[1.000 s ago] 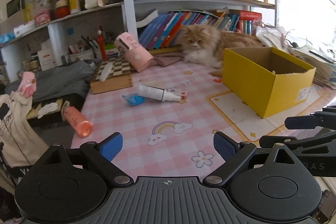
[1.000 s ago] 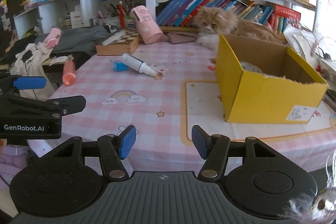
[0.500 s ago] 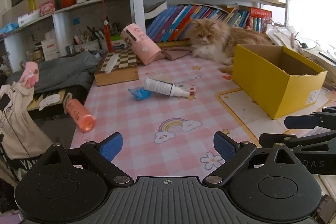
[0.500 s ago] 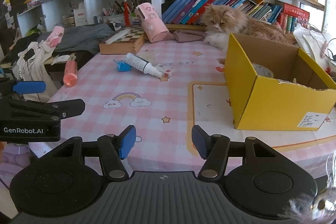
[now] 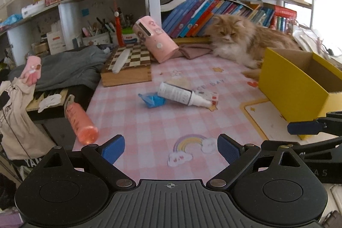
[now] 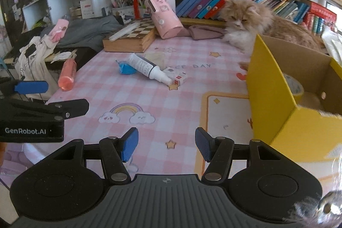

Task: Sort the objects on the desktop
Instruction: 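Move both tools toward the white tube and small white-and-red box, then grasp the white tube with the left tool while the right tool grasps the small printed box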

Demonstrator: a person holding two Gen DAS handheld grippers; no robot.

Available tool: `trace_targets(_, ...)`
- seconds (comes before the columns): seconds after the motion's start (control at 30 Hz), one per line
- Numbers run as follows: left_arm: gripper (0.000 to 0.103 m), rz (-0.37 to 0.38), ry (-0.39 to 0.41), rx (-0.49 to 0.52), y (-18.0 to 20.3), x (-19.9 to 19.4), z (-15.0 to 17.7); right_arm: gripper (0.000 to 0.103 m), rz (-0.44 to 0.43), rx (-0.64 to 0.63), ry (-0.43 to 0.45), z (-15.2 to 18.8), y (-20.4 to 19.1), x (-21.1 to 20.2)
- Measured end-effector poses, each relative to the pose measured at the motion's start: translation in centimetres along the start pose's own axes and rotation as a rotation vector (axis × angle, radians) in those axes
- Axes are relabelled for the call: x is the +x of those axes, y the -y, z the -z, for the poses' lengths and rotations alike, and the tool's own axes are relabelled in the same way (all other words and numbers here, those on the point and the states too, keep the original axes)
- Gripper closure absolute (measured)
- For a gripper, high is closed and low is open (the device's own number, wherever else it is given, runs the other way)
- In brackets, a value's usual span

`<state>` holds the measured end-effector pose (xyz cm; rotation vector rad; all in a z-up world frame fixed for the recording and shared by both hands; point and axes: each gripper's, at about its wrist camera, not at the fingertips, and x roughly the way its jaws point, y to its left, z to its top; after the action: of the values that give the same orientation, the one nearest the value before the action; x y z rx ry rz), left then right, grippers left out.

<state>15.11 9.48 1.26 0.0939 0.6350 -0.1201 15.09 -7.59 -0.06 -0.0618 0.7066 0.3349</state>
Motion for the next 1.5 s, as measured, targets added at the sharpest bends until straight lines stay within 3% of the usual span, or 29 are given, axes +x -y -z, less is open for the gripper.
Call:
trace_targets(0.63,0.008,-0.032,-0.018,-0.051,-0.3,7.4,-5.6,0.048,-0.056,-0.002,-0.034,-5.4,3.6,7.4)
trace_targets(0.93,0.009,0.000,-0.126,-0.214,-2.2,11.8,-6.9,0.049,-0.097,0.042,-0.084,-7.2,4.0,11.8)
trace_targets(1.1,0.010,0.030,-0.168,-0.308,-2.6,14.5,-7.4,0.049,-0.059,0.069,-0.080,-8.7,4.6,13.9)
trace_targets(1.2,0.014,0.037,-0.200,-0.413,-3.0,16.0,-7.5,0.049,-0.052,0.076,-0.086,-9.2,5.0,15.0)
trace_targets(1.37,0.030,0.058,-0.275,-0.586,-3.7,18.3,-6.8,0.049,-0.068,0.060,-0.099,-9.8,5.0,16.3)
trace_targets(1.5,0.035,0.058,-0.324,-0.687,-3.8,19.7,-6.5,0.049,-0.083,0.053,-0.112,-9.9,4.8,17.0)
